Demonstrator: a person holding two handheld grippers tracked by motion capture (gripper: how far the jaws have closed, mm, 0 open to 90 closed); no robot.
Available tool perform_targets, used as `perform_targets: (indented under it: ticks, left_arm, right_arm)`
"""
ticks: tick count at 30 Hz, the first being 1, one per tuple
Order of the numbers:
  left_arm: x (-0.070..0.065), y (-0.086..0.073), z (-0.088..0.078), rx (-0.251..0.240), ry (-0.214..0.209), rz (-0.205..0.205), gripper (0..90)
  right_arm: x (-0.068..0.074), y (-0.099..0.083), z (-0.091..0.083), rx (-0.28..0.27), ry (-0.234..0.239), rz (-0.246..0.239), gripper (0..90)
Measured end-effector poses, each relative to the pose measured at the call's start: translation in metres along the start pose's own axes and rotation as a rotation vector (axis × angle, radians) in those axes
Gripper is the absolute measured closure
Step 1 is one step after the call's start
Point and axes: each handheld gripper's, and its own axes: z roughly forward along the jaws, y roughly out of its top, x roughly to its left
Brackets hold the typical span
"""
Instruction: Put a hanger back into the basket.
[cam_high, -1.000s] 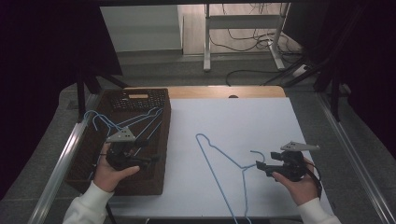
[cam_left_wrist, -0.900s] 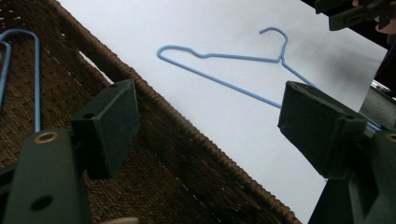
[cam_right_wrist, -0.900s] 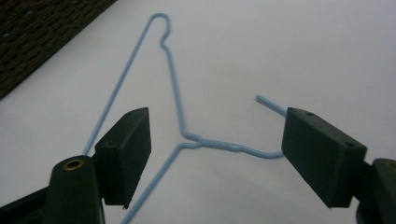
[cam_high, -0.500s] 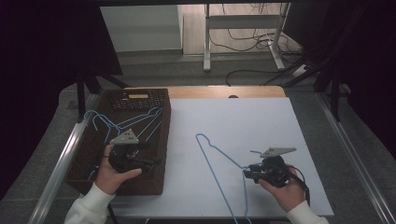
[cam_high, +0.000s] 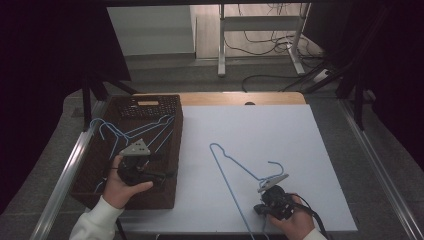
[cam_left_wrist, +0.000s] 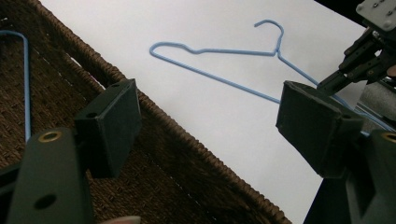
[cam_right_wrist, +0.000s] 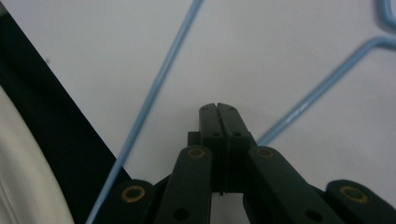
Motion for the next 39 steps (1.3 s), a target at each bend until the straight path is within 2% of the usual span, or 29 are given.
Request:
perform_targets:
  ticks: [6,10,11,13,14,15,16,18,21,23,27,28,31,33,35,39]
  left_arm:
    - [0.0,0.0,0.001,0.004,0.0,0.002,21.9]
    - [-0.001,0.0,0.001,0.005,0.001,0.005,22.1]
    - [-0.001,0.0,0.001,0.005,0.001,0.006,22.1]
    - [-0.001,0.0,0.0,0.004,0.001,0.007,22.1]
    - [-0.001,0.0,0.0,0.003,0.002,0.008,22.1]
    - [-0.001,0.0,-0.001,0.002,0.004,0.009,22.1]
    - [-0.001,0.0,-0.001,0.001,0.004,0.009,22.1]
    - [0.0,0.0,-0.001,0.001,0.006,0.004,22.1]
    - [0.001,0.0,0.001,0.004,0.003,0.001,22.1]
    - [0.001,-0.001,0.001,0.006,0.001,0.001,22.1]
    - [0.001,0.0,0.0,0.001,0.004,0.002,22.1]
    - [0.001,0.0,-0.001,-0.001,0.004,0.004,22.2]
    - [0.001,-0.001,-0.001,-0.001,0.005,0.004,22.2]
    - [0.001,-0.001,-0.001,-0.001,0.006,0.004,22.1]
    - [0.001,-0.001,-0.001,-0.001,0.006,0.004,22.1]
    - [0.001,0.0,-0.001,-0.001,0.006,0.005,22.1]
  right_arm:
    - [-0.008,-0.004,-0.005,-0.001,-0.029,0.029,89.2]
    - [-0.015,-0.003,-0.009,-0.012,-0.073,0.029,89.2]
    - [-0.019,-0.003,-0.01,-0.015,-0.091,0.032,89.2]
    - [-0.032,-0.005,-0.012,0.007,-0.168,0.038,89.2]
    - [-0.038,-0.007,-0.013,-0.006,-0.135,0.062,89.2]
    - [-0.042,-0.008,-0.016,-0.038,-0.127,0.094,89.2]
    - [-0.043,-0.008,-0.021,-0.07,-0.138,0.101,89.2]
    - [-0.039,-0.005,-0.029,-0.114,-0.098,0.099,89.2]
    - [-0.025,-0.003,-0.02,-0.076,-0.045,0.065,89.1]
    - [-0.016,-0.002,-0.012,-0.041,-0.033,0.039,89.1]
    - [-0.012,-0.001,-0.005,0.006,-0.07,0.022,89.2]
    - [-0.014,-0.002,-0.006,0.002,-0.058,0.036,89.2]
    - [-0.018,-0.002,-0.007,0.006,-0.095,0.058,89.2]
    - [-0.02,-0.002,-0.008,0.014,-0.131,0.047,89.2]
    - [-0.024,-0.001,-0.008,0.016,-0.162,0.042,89.2]
    - [-0.051,0.001,-0.012,-0.01,-0.197,0.079,89.2]
